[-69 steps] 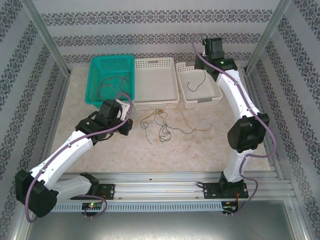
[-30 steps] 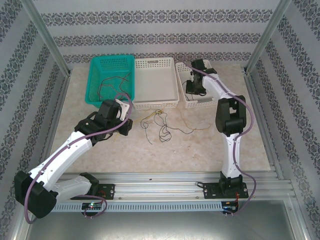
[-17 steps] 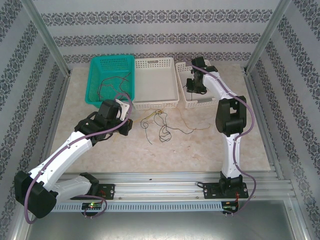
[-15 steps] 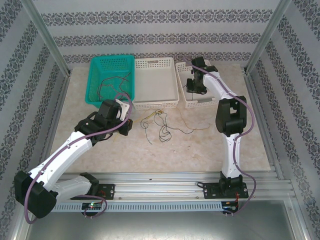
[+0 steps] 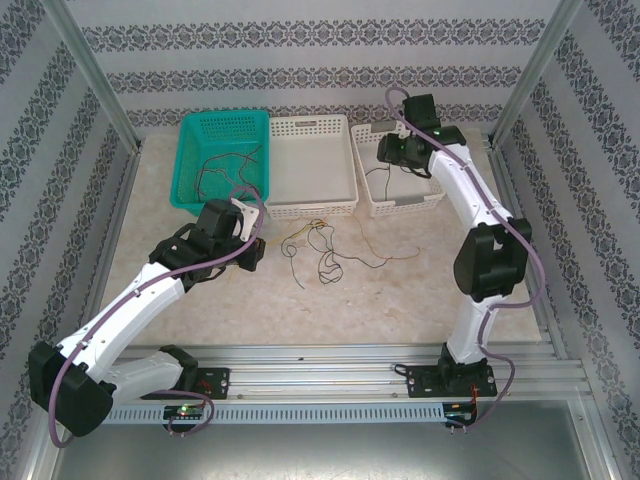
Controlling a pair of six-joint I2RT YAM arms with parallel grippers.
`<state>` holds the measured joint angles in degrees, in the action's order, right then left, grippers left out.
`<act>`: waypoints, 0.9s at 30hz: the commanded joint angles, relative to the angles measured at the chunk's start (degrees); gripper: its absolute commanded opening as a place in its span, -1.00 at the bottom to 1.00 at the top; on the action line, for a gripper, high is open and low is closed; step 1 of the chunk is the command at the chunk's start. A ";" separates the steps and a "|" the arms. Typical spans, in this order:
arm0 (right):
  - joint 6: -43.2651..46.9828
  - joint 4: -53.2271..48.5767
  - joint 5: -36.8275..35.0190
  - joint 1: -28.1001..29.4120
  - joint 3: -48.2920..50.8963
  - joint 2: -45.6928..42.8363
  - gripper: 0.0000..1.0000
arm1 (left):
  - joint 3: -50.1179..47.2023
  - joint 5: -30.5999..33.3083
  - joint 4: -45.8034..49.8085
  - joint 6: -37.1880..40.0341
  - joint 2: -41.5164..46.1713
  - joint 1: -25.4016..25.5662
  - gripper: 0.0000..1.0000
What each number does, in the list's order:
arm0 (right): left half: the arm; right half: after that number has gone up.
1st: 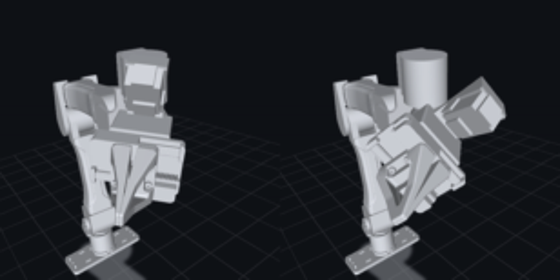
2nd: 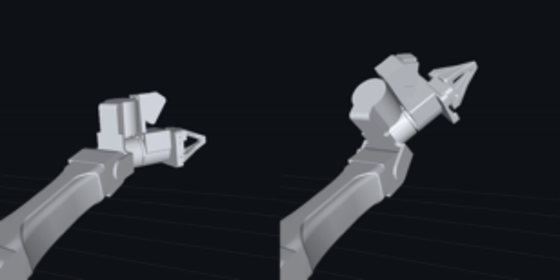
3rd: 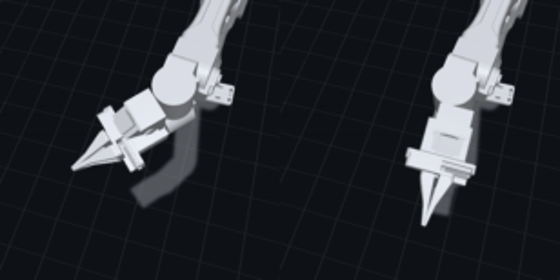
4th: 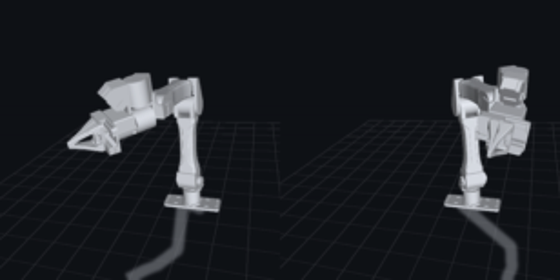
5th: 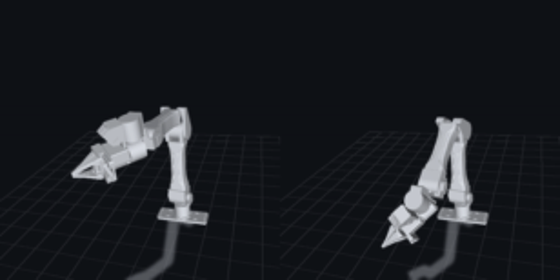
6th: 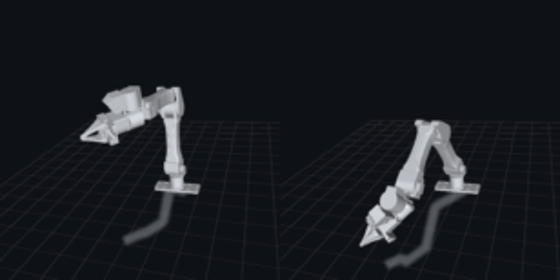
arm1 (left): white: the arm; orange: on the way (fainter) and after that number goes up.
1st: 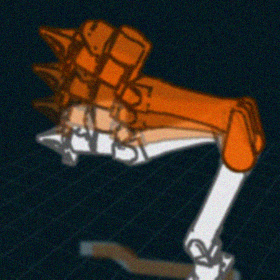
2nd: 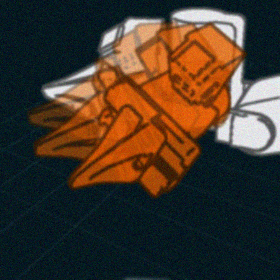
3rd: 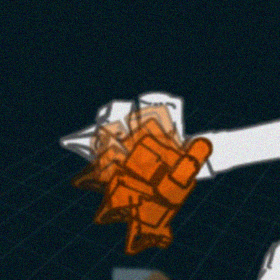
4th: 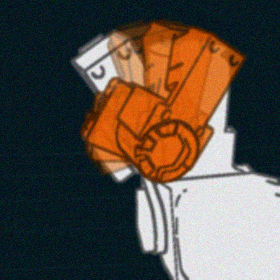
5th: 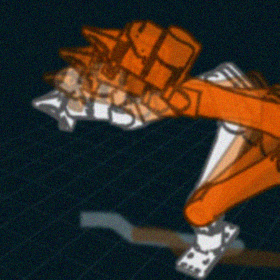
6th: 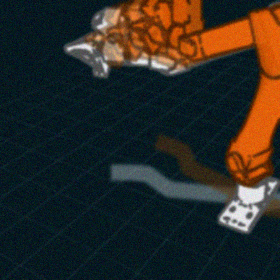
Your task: Untangle the cables
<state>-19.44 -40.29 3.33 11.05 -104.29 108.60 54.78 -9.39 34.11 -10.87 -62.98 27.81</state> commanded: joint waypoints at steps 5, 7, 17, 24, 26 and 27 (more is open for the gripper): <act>-5.51 11.19 9.57 8.32 18.09 -14.61 0.06 | 0.10 -0.44 0.17 1.04 1.00 0.77 -1.00; -6.10 16.22 10.26 12.03 24.62 -18.80 0.06 | 0.09 -0.56 0.14 1.03 1.04 0.75 -1.00; -3.96 32.33 5.36 27.25 47.93 -29.01 0.13 | 0.07 -0.05 0.26 1.03 1.38 1.11 -1.00; -1.27 37.57 -1.36 31.42 51.32 -22.76 0.19 | -0.01 0.33 0.33 1.12 1.44 1.16 -1.00; 0.15 38.29 -4.75 32.75 50.79 -20.73 0.20 | 0.04 0.42 0.31 1.12 1.43 1.15 -1.00; 0.43 38.56 -5.59 32.99 50.50 -19.82 0.21 | 0.06 0.50 0.28 1.20 1.46 1.15 -1.00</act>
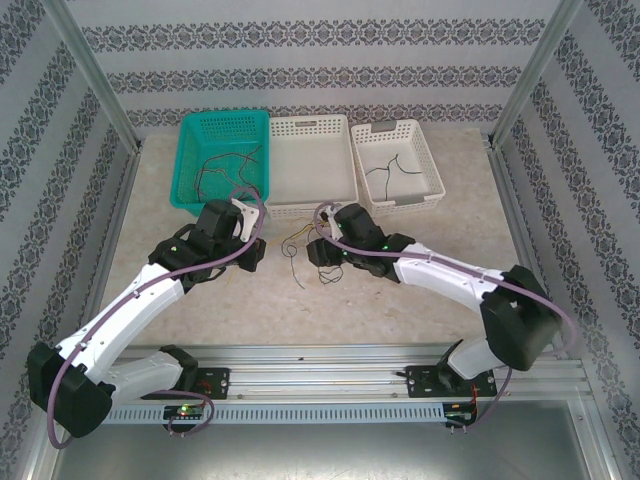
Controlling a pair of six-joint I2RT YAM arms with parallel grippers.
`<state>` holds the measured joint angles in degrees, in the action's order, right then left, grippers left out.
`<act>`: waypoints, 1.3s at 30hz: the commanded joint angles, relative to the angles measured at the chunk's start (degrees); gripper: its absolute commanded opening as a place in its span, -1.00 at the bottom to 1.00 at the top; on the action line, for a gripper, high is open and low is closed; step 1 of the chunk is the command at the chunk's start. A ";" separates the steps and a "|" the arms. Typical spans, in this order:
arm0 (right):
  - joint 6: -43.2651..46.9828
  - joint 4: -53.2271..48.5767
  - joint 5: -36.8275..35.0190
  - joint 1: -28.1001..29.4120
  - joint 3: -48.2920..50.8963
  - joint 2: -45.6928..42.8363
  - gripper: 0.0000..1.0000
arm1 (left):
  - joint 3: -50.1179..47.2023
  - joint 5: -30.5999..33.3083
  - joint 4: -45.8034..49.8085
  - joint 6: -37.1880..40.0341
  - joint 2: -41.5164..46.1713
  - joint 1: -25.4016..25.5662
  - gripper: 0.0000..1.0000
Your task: Untangle the cables
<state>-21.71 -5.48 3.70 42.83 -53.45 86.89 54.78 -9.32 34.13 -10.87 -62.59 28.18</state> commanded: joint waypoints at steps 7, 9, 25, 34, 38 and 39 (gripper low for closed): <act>2.72 5.65 -10.12 2.72 -3.31 8.49 0.20 | 0.02 0.52 0.28 1.21 1.03 0.78 -1.00; 2.56 5.29 -12.50 3.14 -4.49 10.29 0.16 | -0.03 0.45 0.31 1.26 1.01 0.76 -1.00; 0.15 2.91 -16.08 1.22 3.57 -2.30 -1.00 | 0.26 1.93 0.95 1.38 0.85 0.74 -1.00; -7.42 -1.71 -9.02 -11.58 13.60 -22.43 -1.00 | 0.57 2.29 1.40 1.38 0.52 0.73 -1.00; -8.42 -7.26 -7.35 -17.85 13.39 -29.35 -1.00 | 0.57 2.63 1.72 1.38 0.27 0.78 -1.00; -8.49 -8.65 -7.26 -19.39 13.15 -31.09 -1.00 | 0.67 2.81 1.90 1.38 0.18 0.73 -1.00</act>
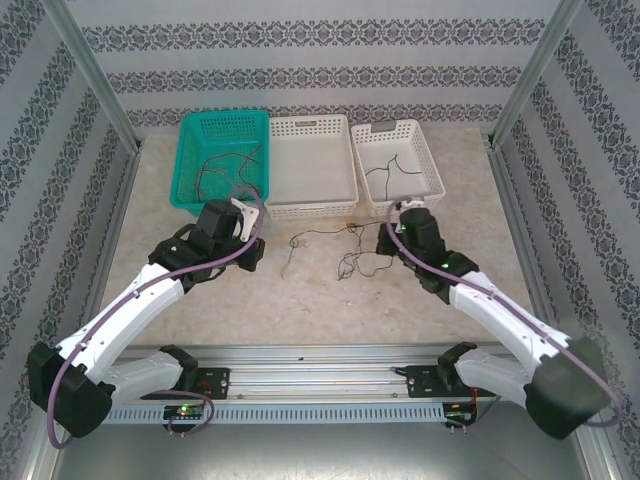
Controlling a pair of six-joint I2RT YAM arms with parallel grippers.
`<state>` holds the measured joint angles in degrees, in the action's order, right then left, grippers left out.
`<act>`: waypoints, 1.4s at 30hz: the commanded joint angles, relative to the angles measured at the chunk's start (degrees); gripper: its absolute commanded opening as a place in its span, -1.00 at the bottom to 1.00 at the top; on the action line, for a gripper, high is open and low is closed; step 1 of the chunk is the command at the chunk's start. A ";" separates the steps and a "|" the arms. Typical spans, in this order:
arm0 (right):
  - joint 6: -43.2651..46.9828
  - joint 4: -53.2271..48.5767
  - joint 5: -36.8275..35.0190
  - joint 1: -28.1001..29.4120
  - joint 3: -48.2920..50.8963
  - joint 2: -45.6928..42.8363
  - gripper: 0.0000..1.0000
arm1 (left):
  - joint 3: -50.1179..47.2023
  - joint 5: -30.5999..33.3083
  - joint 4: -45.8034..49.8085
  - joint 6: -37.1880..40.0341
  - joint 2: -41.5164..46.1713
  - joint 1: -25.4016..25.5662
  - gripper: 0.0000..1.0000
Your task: Untangle the cables
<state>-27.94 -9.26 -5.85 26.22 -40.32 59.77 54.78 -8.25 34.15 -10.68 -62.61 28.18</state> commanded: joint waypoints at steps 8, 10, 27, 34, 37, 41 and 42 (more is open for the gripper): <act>-2.82 -15.64 7.69 -16.57 -5.17 -11.16 -1.00 | 1.29 3.46 3.12 1.27 -0.91 0.78 -1.00; -2.90 -17.44 9.83 -20.38 -6.27 -11.90 -1.00 | 1.46 4.27 3.59 1.25 -1.12 0.75 -1.00; -9.45 -24.50 3.13 -31.86 -8.42 -21.11 -1.00 | 3.10 15.93 7.94 0.39 -3.03 0.67 -1.00; -11.92 -27.98 -1.58 -33.60 -10.89 -24.95 -1.00 | 3.49 19.28 9.24 -0.04 -3.26 -0.01 -1.00; -13.01 -29.07 -4.25 -33.61 -11.88 -26.12 -1.00 | 3.92 20.79 10.13 -0.39 -4.05 -0.04 -1.00; -15.53 -29.07 -5.33 -33.60 -12.63 -28.51 -1.00 | 4.21 21.91 10.86 -0.55 -4.61 -0.25 -1.00; -16.19 -29.55 -6.14 -33.66 -13.16 -29.10 -1.00 | 4.32 21.96 11.04 -0.66 -4.93 -0.40 -1.00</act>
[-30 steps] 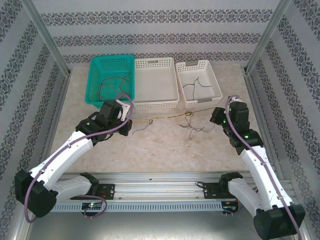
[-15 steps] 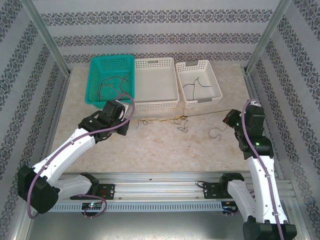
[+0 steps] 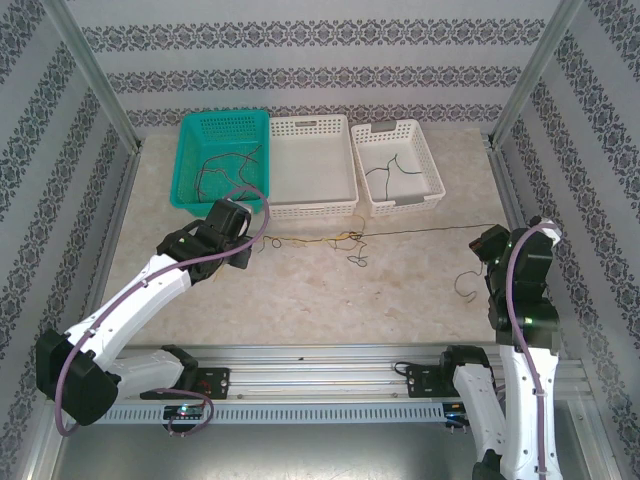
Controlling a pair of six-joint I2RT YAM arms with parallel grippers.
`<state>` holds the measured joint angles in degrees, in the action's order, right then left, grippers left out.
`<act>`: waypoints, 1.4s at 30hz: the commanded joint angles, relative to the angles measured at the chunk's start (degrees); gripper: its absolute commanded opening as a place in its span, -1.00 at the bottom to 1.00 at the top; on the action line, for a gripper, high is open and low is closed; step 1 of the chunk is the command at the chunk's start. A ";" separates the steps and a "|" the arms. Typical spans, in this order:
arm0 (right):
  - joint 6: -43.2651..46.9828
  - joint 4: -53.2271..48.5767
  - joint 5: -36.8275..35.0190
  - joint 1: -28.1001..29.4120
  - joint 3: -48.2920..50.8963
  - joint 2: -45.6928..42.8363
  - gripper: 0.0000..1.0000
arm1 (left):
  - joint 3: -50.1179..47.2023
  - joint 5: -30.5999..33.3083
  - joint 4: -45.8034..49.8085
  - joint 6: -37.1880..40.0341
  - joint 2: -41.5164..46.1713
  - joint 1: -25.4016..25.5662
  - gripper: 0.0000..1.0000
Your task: Untangle the cables
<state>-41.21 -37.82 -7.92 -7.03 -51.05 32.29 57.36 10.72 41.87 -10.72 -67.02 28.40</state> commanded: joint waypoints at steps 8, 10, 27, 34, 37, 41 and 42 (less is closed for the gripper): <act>-3.29 -4.64 -14.12 2.41 -7.96 -4.82 -1.00 | 1.88 3.44 4.33 -0.79 -1.69 -1.01 -1.00; -2.17 -4.06 -15.98 3.36 -8.77 -5.88 -1.00 | 2.25 3.41 4.88 -0.88 -2.56 -1.10 -1.00; 6.88 -8.99 -22.00 12.46 -19.96 -5.42 -1.00 | 2.38 2.16 5.03 -0.80 -3.37 -3.54 -1.00; 8.92 -10.82 -28.92 20.15 -23.84 -5.73 -1.00 | 2.57 4.35 5.70 -0.79 -4.18 -3.97 -1.00; 10.15 -13.01 -34.23 28.32 -27.21 -5.23 -1.00 | 2.78 4.12 6.06 -0.88 -4.96 -4.17 -1.00; 11.87 -14.37 -45.73 43.15 -29.11 -8.29 -1.00 | 3.00 4.77 6.65 -1.14 -5.79 -4.33 -1.00; 13.29 -13.40 -47.78 47.78 -28.83 -9.49 -1.00 | 2.94 4.10 6.54 -1.14 -5.77 -4.32 -1.00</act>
<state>-31.27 -50.43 -44.25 32.97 -78.89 25.47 58.81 13.65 45.54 -10.92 -72.44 24.62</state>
